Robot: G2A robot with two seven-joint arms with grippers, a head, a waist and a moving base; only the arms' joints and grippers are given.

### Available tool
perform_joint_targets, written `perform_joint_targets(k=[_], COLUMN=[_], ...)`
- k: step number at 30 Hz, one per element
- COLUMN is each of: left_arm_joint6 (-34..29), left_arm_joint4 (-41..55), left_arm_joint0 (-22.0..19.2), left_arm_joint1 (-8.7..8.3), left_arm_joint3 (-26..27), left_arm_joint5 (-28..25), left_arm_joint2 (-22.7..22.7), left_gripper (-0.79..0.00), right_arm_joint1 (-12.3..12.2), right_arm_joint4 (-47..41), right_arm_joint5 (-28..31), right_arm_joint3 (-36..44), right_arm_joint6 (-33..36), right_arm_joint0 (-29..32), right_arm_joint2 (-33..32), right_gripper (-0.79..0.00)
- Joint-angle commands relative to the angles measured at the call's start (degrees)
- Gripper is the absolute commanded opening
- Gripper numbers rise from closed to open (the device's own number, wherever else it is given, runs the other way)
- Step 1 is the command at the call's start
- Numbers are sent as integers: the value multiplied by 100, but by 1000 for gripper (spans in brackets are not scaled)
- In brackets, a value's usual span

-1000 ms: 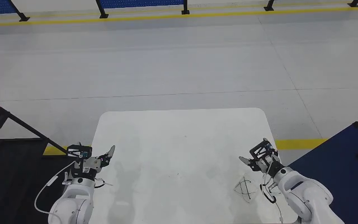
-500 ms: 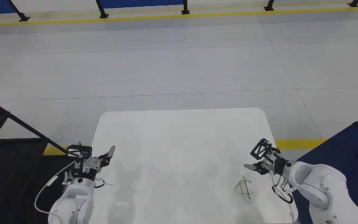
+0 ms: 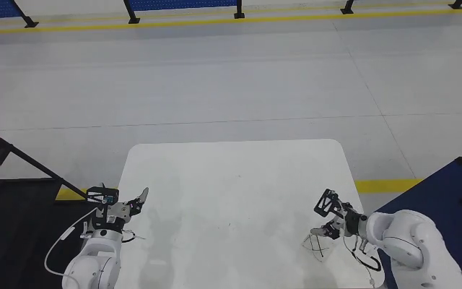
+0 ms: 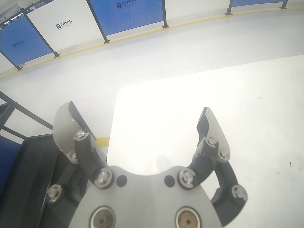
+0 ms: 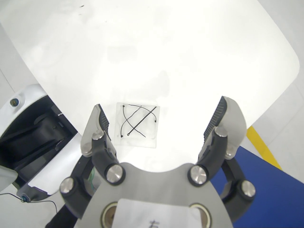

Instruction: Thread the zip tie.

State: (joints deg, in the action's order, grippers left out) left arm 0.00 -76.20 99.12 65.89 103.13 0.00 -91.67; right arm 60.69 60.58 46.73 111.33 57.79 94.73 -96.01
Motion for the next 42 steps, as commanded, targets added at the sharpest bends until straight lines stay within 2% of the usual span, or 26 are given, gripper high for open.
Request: perform_joint_targets(k=[1, 5, 16, 27, 28, 32, 42], left_arm_joint6=[0, 0, 0, 0, 0, 0, 0], left_arm_joint4=[0, 0, 0, 0, 0, 0, 0], left_arm_joint0=[0, 0, 0, 0, 0, 0, 0], left_arm_joint1=[0, 0, 0, 0, 0, 0, 0], left_arm_joint3=[0, 0, 0, 0, 0, 0, 0], left_arm_joint5=[0, 0, 0, 0, 0, 0, 0], left_arm_joint2=[0, 0, 0, 0, 0, 0, 0], left_gripper=[0, 0, 0, 0, 0, 0, 0], right_arm_joint1=[-23, -77, -337, -359, -359, -331, -493], right_arm_joint4=[-75, -563, -980, -952, -921, -1094, -966], right_arm_joint5=[-304, -1109, -2855, -2993, -3091, -4096, -5223], right_arm_joint3=[-91, -188, -199, -221, -263, -361, -445], right_arm_joint6=[280, 1085, 2832, 2757, 2723, 3021, 3021], right_arm_joint0=[-48, -297, -898, -917, -890, -988, -1007], right_arm_joint2=[133, 448, 1400, 1428, 1440, 1491, 1898], right_gripper=[0, 0, 0, 0, 0, 0, 0])
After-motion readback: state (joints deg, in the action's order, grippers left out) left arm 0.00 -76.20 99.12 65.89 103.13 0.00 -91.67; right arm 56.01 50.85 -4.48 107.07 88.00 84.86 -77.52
